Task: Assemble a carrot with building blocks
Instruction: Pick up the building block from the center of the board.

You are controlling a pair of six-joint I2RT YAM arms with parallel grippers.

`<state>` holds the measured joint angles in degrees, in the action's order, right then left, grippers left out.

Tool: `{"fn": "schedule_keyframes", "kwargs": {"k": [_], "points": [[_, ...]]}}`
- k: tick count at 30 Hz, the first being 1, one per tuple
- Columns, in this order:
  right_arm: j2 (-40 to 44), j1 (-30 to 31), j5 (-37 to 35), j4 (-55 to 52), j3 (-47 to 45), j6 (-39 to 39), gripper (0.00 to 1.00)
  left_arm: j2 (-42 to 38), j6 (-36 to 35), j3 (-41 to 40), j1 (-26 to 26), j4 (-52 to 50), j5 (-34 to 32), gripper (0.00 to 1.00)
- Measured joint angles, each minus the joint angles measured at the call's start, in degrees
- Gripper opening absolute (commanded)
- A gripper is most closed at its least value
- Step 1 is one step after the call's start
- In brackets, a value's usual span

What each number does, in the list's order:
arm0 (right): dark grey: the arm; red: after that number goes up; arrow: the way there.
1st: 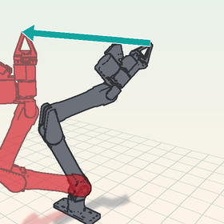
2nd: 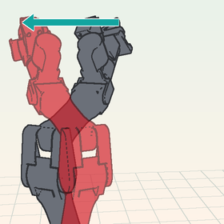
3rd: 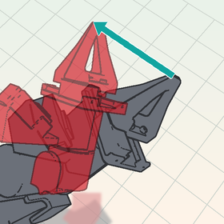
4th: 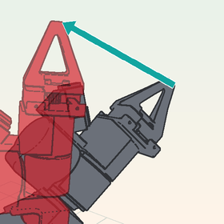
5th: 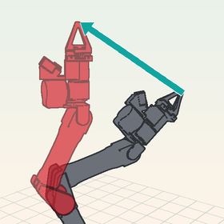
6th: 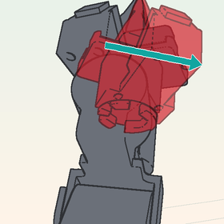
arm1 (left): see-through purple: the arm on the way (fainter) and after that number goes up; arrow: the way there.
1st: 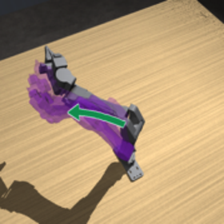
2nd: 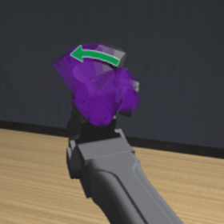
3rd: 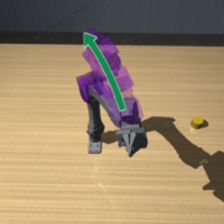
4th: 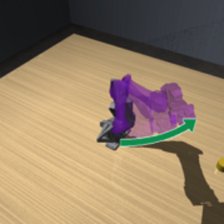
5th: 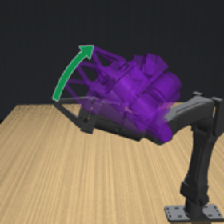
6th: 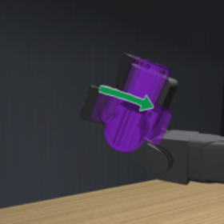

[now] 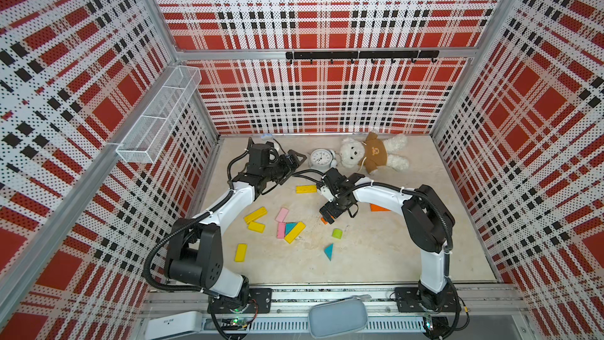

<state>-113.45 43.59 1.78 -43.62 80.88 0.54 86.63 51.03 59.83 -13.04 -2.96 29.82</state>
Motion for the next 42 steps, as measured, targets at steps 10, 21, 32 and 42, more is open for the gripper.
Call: {"fn": "schedule_keyframes", "kwargs": {"k": [10, 21, 32, 42], "points": [[-2.21, 2.21, -1.46, -0.33, 0.07, 3.85, 1.00, 0.00, 0.24, 0.00, 0.11, 0.02, 0.48, 1.00], [-2.51, 2.99, -4.20, 0.46, 0.17, 8.04, 1.00, 0.00, 0.59, 0.00, 0.22, 0.04, 0.85, 1.00], [-2.54, 3.17, -5.57, 0.96, 0.17, 11.80, 0.91, 0.00, 0.74, 0.00, 0.22, 0.26, 0.87, 0.99], [-0.35, 3.69, -8.87, 1.62, -1.97, 13.75, 0.88, 0.00, 0.85, 0.00, 0.37, 0.57, 0.90, 1.00]]}}
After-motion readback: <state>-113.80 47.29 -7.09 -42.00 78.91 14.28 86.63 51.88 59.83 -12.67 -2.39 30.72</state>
